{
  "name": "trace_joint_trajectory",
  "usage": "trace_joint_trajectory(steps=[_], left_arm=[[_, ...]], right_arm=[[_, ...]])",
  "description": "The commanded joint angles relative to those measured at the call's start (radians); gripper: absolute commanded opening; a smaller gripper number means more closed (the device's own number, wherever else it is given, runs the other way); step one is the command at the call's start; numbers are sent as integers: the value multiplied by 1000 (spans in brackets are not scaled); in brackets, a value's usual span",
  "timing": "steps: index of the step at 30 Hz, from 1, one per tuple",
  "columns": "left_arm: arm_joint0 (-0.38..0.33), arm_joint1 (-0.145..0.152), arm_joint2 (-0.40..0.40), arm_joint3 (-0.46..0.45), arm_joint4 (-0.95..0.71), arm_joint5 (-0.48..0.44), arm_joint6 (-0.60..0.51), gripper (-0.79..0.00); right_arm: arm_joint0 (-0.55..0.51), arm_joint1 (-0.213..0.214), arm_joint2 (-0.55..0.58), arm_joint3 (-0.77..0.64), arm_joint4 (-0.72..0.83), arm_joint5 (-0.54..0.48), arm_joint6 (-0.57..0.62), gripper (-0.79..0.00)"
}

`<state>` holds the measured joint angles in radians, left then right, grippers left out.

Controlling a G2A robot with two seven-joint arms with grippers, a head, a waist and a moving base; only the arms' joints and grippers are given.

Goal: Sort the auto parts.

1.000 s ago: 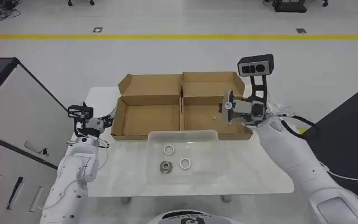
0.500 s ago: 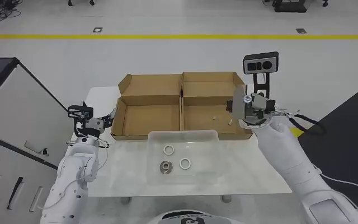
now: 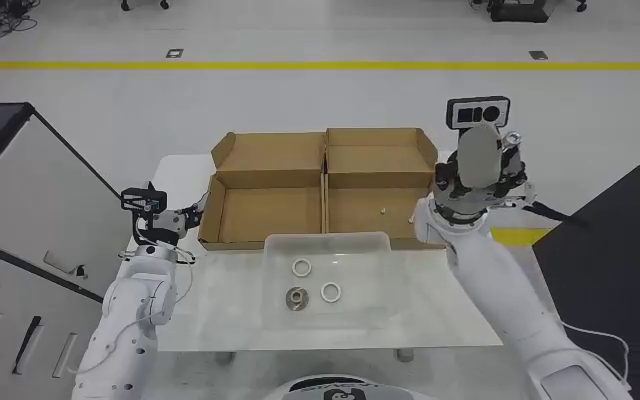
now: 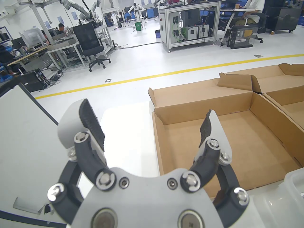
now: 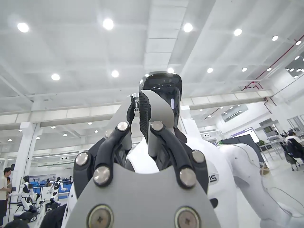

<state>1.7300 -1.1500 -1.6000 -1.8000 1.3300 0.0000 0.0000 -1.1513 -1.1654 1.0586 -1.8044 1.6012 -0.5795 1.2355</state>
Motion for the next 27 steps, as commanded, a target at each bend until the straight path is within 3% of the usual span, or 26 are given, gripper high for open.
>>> trace_joint_trajectory(steps=[1, 16, 20, 27], left_arm=[[0, 0, 0, 0, 0, 0, 0, 0], [0, 0, 0, 0, 0, 0, 0, 0], [0, 0, 0, 0, 0, 0, 0, 0], [0, 0, 0, 0, 0, 0, 0, 0]], right_arm=[[1, -3, 9, 5, -36, 8, -5, -785], [-11, 7, 115, 8, -449, 130, -36, -785], [-30, 5, 137, -5, -439, 134, -45, -785], [-60, -12, 149, -25, -261, 96, -49, -785]])
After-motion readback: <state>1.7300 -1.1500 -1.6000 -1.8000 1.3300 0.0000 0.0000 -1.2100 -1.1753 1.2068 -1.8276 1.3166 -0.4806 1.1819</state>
